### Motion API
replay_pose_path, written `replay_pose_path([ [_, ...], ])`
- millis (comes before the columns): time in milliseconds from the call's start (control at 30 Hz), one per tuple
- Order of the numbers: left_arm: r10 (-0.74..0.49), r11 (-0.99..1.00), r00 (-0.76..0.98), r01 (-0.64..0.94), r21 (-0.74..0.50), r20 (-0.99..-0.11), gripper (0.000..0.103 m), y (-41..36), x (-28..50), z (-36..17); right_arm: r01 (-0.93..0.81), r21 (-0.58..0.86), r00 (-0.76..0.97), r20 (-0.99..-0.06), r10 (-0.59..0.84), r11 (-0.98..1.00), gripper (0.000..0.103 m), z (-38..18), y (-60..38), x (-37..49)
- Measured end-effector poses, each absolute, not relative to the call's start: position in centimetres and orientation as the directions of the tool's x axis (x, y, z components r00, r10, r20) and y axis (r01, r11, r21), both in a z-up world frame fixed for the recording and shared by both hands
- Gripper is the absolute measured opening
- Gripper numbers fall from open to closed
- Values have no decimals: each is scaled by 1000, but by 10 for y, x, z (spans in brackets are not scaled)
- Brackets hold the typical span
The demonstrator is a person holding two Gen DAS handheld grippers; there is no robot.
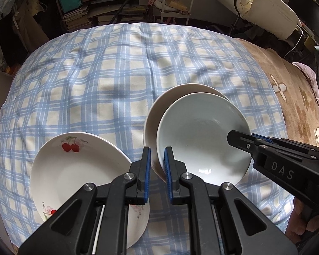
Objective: Organize plates and bowls
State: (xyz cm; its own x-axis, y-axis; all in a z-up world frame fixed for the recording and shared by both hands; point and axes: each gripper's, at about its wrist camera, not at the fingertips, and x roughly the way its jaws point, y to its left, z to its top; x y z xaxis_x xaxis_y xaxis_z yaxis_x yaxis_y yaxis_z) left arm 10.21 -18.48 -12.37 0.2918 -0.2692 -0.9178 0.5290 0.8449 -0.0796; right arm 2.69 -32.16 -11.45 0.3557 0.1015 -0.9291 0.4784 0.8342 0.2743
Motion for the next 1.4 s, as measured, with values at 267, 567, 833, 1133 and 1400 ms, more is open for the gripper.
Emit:
replay_pose_path([
  [267, -254, 847, 323, 529, -49, -912, 14, -181, 102, -116, 500, 301, 380, -919, 106, 812, 18, -109, -329, 20],
  [567, -242, 869, 322, 492, -56, -915, 20, -169, 113, -118, 499, 316, 409, -907, 102, 807, 22, -99, -341, 18],
  [833, -197, 881, 335, 472, -17, -921, 31, -161, 125, -124, 568, 311, 427, -903, 50, 762, 72, -92, -370, 8],
  [1133, -175, 889, 369, 457, 15, -913, 62, -160, 131, -126, 605, 274, 377, -926, 34, 748, 85, -108, -388, 6],
  [1400, -139, 898, 369, 438, 40, -919, 68, -158, 137, -136, 601, 215, 309, -951, 24, 770, 85, -122, -387, 12],
])
